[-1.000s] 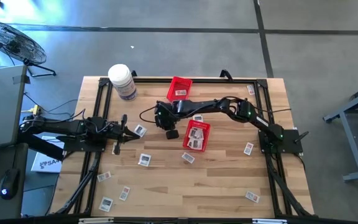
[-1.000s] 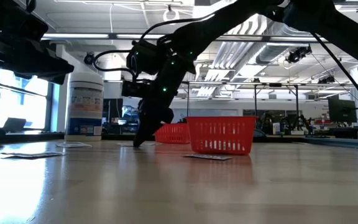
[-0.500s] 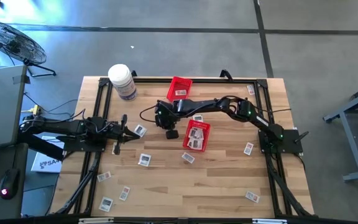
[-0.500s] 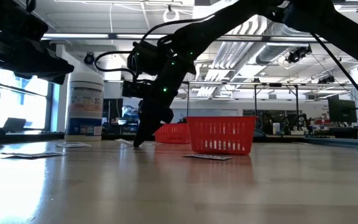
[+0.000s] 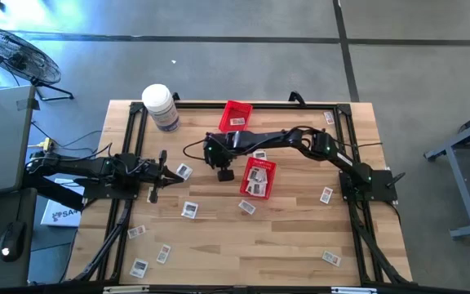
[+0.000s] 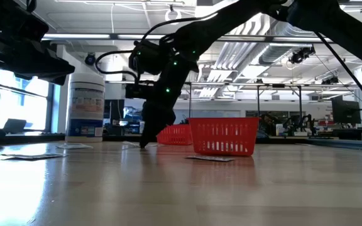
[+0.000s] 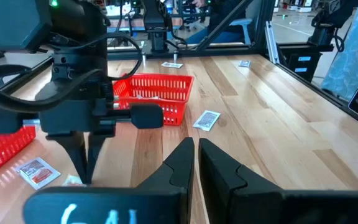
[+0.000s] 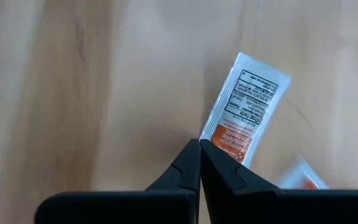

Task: Pick & Place First Aid Supplies
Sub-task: Put the white ointment pack into the top red bin

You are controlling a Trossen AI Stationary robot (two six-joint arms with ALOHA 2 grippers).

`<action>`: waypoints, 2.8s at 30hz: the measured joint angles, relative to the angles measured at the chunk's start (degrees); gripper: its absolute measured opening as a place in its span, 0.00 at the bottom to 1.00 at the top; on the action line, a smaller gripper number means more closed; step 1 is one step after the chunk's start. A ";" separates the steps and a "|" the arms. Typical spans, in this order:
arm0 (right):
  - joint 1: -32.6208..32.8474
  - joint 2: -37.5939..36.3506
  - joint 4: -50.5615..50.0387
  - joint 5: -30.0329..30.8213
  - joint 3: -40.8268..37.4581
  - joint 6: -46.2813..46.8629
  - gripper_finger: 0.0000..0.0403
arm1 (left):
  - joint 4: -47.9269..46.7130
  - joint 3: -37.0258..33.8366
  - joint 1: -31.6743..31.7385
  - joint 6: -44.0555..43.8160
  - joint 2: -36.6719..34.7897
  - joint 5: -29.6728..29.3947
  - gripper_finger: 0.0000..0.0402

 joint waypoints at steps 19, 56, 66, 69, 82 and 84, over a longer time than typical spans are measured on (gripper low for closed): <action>-3.66 -10.92 -3.88 17.60 0.11 11.38 0.00 | 0.02 0.00 0.00 0.00 -0.01 0.00 0.05; -0.67 -8.42 14.41 12.10 -10.99 32.44 0.23 | 0.00 0.00 0.00 0.00 0.00 0.00 0.05; -0.65 -7.94 18.70 16.83 -14.87 41.35 0.23 | 0.00 0.00 0.00 0.00 0.01 0.00 0.05; -0.66 -7.14 18.98 16.85 -14.90 41.95 0.23 | 0.00 0.00 0.00 0.00 -0.01 0.00 0.05; -0.82 -6.38 15.79 6.59 -14.82 35.71 0.23 | 0.00 0.00 0.01 0.00 -0.01 0.00 0.05; -0.35 -6.89 14.49 3.40 -14.83 33.49 0.23 | 0.00 0.00 0.00 0.00 -0.01 0.00 0.05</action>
